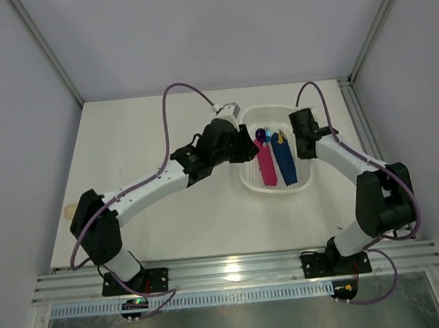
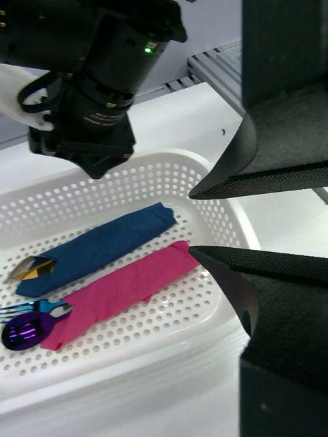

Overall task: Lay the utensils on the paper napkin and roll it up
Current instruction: Adjust the bin at the center of the board.

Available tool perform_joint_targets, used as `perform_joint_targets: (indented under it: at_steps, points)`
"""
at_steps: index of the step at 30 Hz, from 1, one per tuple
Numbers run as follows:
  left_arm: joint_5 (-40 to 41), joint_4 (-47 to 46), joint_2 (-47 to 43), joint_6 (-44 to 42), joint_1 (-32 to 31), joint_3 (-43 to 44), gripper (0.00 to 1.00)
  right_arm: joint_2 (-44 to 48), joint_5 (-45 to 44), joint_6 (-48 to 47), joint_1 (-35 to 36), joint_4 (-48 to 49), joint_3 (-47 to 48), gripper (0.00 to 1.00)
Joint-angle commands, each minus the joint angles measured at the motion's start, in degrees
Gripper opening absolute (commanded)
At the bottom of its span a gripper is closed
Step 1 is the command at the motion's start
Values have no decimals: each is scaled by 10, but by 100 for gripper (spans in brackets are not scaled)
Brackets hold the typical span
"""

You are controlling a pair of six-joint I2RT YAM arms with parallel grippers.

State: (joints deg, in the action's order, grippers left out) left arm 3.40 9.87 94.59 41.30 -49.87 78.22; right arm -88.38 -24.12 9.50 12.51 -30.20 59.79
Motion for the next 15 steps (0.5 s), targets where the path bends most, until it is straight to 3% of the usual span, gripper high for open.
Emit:
perform_joint_targets:
  at_steps: [1, 7, 15]
  points:
    - [6, -29, -49, 17, -7, -52, 35, -8, -73, -91, 12, 22, 15, 4]
    - [12, -20, -128, 22, -14, -132, 35, 14, -20, -202, 16, 110, -6, 4]
    - [5, -6, -193, 29, -14, -183, 36, -40, 9, -298, 13, 123, 32, 4]
